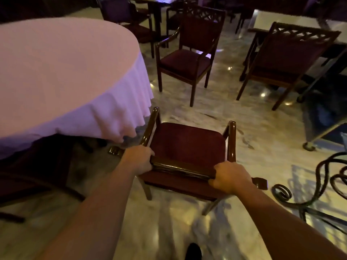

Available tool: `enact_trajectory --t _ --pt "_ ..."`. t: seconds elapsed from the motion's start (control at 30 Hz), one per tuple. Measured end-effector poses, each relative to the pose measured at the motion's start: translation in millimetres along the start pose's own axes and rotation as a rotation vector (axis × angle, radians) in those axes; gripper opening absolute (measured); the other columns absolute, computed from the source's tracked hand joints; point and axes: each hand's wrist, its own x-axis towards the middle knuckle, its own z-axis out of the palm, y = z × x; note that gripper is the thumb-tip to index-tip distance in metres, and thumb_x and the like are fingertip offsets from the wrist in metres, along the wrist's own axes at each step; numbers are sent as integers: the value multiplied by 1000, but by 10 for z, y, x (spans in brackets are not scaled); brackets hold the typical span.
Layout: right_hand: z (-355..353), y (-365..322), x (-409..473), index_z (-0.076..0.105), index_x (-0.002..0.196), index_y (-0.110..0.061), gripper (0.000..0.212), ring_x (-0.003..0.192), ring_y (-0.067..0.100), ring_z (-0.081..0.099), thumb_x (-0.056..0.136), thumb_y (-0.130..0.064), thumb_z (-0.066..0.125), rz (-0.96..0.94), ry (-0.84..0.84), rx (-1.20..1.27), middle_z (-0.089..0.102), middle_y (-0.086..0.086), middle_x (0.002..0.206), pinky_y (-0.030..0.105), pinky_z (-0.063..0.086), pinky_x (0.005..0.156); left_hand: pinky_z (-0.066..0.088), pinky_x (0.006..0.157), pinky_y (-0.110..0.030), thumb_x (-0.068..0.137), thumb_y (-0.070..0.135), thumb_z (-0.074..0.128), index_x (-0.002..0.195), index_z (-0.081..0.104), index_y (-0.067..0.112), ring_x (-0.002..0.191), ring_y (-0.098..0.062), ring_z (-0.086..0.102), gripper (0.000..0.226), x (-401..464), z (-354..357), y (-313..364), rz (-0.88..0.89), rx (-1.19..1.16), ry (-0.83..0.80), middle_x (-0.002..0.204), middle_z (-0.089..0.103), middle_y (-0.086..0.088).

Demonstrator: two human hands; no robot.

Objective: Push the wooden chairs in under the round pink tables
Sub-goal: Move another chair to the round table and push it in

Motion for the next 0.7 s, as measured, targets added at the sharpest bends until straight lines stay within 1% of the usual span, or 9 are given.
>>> enact_trajectory --t 0.07,0.13,0.2,0.3,0.4,0.47,0.57,0.63,0.7 --pt "27 -33 -38 67 101 -25 40 86 24 66 81 -58 58 -17 5 -9 56 -5 84 33 47 69 48 72 -31 84 26 68 89 69 30 91 -20 68 7 -102 39 -12 -14 -28 2 79 56 11" --pt "15 -69 -67 67 100 -26 38 86 24 66 81 -57 58 -28 6 -13 57 -5 84 32 48 69 55 76 -34 84 27 68 80 64 31 85 -18 66 7 -232 96 -39 -34 -73 4 75 56 11" --pt "-12 -96 -92 68 100 -27 36 88 24 66 81 -56 59 -54 -5 -31 63 -2 90 32 49 70 58 79 -37 84 30 68 85 69 30 83 -16 66 2 -394 165 -57 -63 -104 6 76 60 11" --pt "-32 -144 -120 67 94 -29 33 78 19 61 80 -57 60 -92 -29 -67 62 -5 87 31 49 69 57 78 -36 81 34 68 96 73 30 87 -19 67 16 -634 276 -64 -91 -105 32 79 60 10" --pt "-65 -193 -120 59 83 -31 26 72 15 57 80 -57 61 -134 -50 -97 54 -9 77 29 48 66 50 71 -34 79 35 69 89 69 30 88 -21 68 11 -825 321 -40 -105 -76 14 78 59 9" --pt "-88 -201 -100 54 78 -32 25 72 14 57 79 -57 61 -159 -65 -119 52 -10 76 28 46 63 51 71 -35 77 39 71 87 66 26 83 -22 67 17 -892 303 0 -107 -29 -10 79 60 6" --pt "-93 -196 -79 61 82 -32 27 75 14 61 78 -58 62 -200 -74 -165 59 -8 81 26 45 61 47 68 -36 73 50 76 83 58 23 74 -21 59 34 -930 288 66 -106 -34 -82 81 61 2" --pt "-107 -187 -45 64 85 -31 27 76 13 62 80 -58 61 -253 -97 -191 57 -10 79 25 42 59 49 70 -37 67 60 78 80 57 23 80 -24 62 44 -923 254 73 -93 -65 -139 84 64 -1" --pt "-147 -175 -16 64 87 -32 28 80 14 63 82 -60 60 -297 -121 -236 57 -10 80 25 40 60 51 71 -38 64 65 77 74 54 22 83 -26 64 49 -903 241 67 -76 -89 -176 81 60 1"
